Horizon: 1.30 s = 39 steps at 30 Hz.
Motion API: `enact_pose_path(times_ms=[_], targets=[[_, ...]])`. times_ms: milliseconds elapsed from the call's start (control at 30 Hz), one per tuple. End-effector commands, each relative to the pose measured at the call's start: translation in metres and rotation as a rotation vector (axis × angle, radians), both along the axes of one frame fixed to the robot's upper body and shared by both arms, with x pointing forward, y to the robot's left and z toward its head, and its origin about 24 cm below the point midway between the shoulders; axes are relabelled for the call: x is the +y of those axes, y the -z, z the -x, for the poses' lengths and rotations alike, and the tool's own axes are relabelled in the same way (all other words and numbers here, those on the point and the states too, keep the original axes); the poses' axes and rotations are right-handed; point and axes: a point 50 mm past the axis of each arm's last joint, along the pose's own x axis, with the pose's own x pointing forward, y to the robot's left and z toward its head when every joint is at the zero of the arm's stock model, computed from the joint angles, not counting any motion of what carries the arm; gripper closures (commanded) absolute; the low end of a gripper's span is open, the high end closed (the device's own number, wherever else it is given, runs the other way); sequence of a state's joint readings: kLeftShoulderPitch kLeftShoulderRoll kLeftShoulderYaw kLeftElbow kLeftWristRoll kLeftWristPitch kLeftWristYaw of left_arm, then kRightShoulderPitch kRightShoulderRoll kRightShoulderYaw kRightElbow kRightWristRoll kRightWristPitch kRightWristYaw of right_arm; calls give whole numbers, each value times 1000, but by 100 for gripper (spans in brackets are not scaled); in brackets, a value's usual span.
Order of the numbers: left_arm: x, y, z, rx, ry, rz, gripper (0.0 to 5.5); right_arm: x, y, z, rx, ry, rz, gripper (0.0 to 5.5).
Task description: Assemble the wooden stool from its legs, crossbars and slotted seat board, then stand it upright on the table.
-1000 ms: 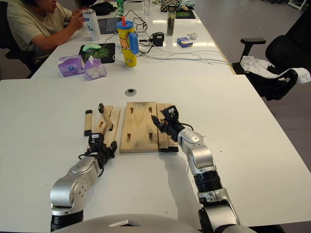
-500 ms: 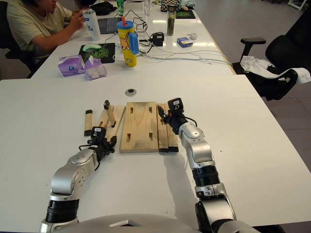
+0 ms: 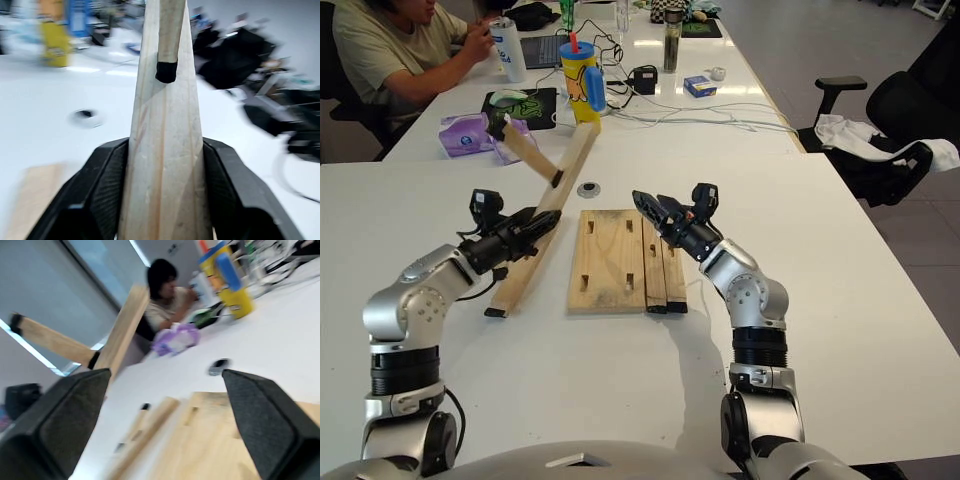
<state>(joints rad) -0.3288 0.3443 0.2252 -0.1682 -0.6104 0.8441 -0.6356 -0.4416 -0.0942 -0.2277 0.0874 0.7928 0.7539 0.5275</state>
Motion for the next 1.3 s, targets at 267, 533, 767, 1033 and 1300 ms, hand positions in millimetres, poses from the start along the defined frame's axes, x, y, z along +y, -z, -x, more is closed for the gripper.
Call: enact_pose_path(times_ms=[267,533,767,1033,1300], targets=[[-12,-10,18,168,477,240,342,1,-44,8,-17,-315,-254,136],[-17,-16,23,223,574,297,342,0,-56,18,-61,-419,-306,154],[-17,-16,26,254,604,278,342,-2,-59,20,-72,-435,-349,253],[-15,-14,29,249,617,239,342,-8,-62,20,-108,-444,-417,344],[-3,-16,17,205,500,304,255,-16,-61,15,-125,-397,-427,344]])
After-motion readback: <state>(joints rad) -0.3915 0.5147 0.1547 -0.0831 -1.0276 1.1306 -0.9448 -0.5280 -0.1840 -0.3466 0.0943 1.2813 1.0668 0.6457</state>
